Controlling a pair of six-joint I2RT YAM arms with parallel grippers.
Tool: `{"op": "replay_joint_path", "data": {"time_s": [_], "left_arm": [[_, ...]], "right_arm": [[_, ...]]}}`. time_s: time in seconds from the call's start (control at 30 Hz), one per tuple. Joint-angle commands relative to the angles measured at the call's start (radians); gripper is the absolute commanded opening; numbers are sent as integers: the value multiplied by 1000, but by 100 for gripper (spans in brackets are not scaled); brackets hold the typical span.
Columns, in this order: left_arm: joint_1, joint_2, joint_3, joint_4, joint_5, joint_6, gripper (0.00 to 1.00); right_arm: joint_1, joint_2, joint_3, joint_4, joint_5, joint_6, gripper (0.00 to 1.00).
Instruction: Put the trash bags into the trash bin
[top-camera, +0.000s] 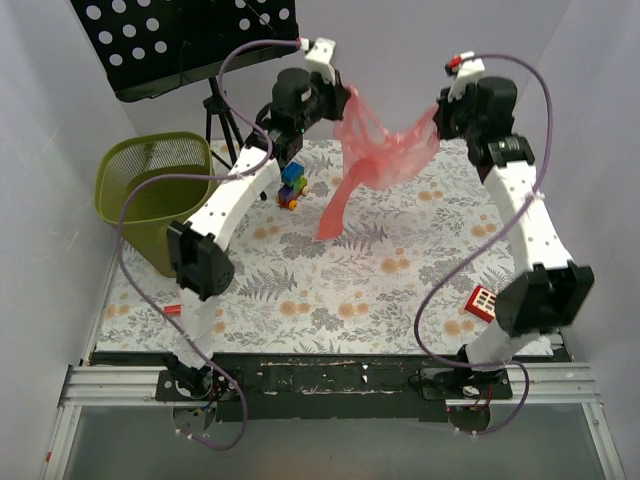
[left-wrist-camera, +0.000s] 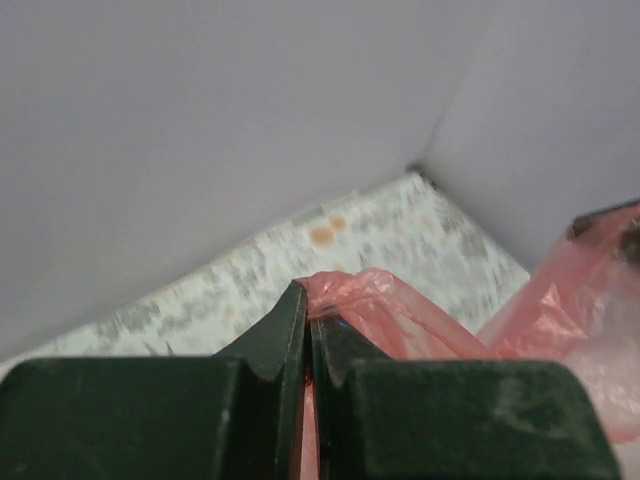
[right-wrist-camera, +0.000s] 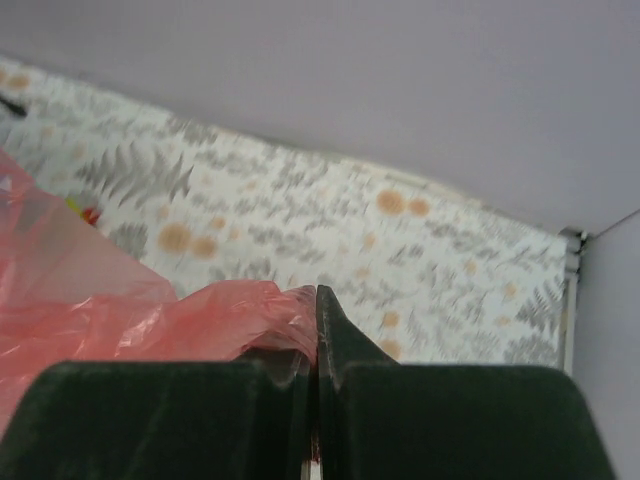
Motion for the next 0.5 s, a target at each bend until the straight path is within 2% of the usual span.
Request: {"op": "replay_joint_path", "data": {"time_s": [0.0,0.03,0.1,0.17,0.2,0.23,0.3,0.33,0.4,0.47], "left_arm": [[53,222,481,-122,-16,-41,0],[53,238,519,-37,5,-9,0],[50,189,457,238,53,59,0],[34,125,344,555,73,138,0],[14,124,369,665,77,195,0],[-9,150,455,711,79,247,0],[-64,189,590,835,137,426,0],[-100,177,583,890,166,523,0],[-149,111,452,981,212,664,0],[-178,18,178,1056,182,729,0]], "right_arm": [[-51,266,458,-40,61,56,1],[-62,329,608,-54,58,65,1],[-68,418,856,-27,78,69,1],[-68,411,942,114,89,91,1],[-67,358,903,237,68,102,1],[-62,293,827,381,40,110,1],[-16,126,615,700,11,64,1],[10,95,590,740,-5,6,1],[45,35,521,743,-29,-87,1],[49,-73,233,783,-42,-193,1]]}}
